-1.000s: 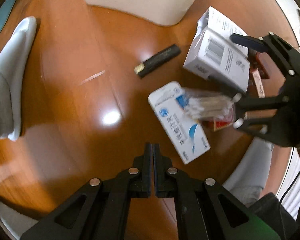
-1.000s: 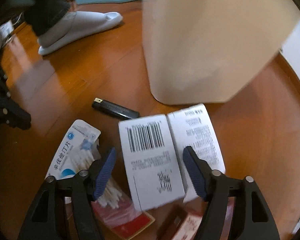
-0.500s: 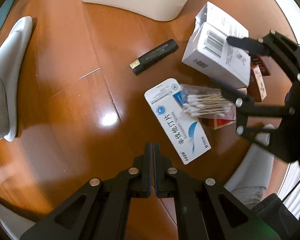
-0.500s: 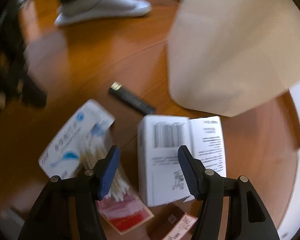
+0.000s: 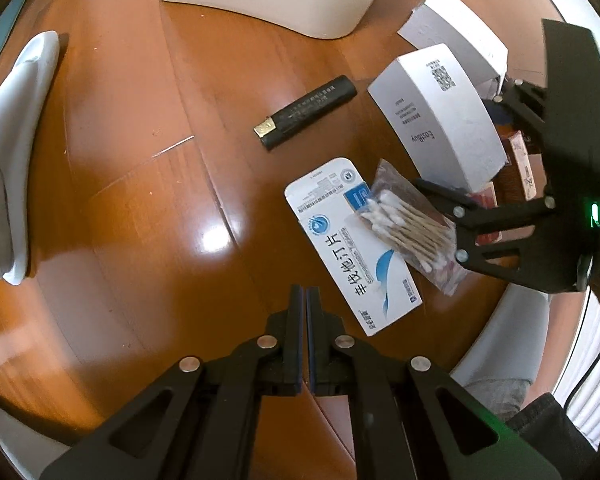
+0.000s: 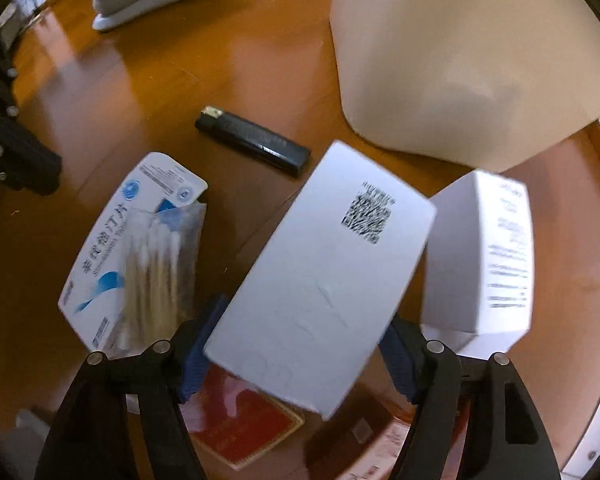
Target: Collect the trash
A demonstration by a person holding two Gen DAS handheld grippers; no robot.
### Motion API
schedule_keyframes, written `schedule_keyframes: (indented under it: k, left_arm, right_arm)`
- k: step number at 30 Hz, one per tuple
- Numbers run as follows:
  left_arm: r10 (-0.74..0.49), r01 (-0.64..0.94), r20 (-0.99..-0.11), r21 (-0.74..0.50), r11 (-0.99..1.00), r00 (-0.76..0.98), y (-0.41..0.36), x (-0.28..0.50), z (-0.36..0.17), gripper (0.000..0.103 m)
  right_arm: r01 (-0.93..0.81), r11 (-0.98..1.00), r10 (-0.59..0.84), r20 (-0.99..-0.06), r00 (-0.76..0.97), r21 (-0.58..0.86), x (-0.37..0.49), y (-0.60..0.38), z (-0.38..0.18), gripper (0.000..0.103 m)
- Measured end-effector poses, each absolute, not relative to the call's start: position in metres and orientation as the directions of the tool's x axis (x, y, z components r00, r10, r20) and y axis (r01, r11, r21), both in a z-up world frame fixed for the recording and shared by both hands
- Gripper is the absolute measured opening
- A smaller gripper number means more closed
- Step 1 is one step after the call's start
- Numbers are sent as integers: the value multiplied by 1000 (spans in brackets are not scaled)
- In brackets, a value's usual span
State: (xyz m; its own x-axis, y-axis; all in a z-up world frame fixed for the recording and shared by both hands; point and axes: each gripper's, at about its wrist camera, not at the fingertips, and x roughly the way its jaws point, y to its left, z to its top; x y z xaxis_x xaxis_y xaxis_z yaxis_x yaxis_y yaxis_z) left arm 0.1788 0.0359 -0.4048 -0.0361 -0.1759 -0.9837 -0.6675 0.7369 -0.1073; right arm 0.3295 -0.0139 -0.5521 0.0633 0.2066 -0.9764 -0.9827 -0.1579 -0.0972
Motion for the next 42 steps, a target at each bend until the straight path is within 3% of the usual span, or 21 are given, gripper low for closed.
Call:
schedule_keyframes:
  k: [2,6,15,19,26,42]
  left_arm:
    - [-177,-684,-984,-105,722,-36,38,180,-407,1]
    - [-191,-741,-982,-122,660,-8,44,182,-417,1]
    - [-255,-764,-964,-219,607,74,17,209,-430,1]
    - [-315,-796,-938,-298,527,143,13,225,-433,1]
    - [-380,-888,-889,-372,268,258,27,225,-445,1]
    - [-437,-922,-825,-387,-23,358,60,242,-473,1]
  right_arm:
    - [-998,-56,226,-974,5,-19,339,-9,-551,72]
    - [-988,119,292,-954,-63,101,361,-12,-536,57]
    - [-823,467,555,-832,-12,323,425,-90,-472,56]
    - [-728,577,594,-802,61,371,439,-135,-460,56]
    - [-658,640,583,-808,80,397,440,-146,-466,56]
    - [-640,655,594,-798,108,401,419,-136,-477,56]
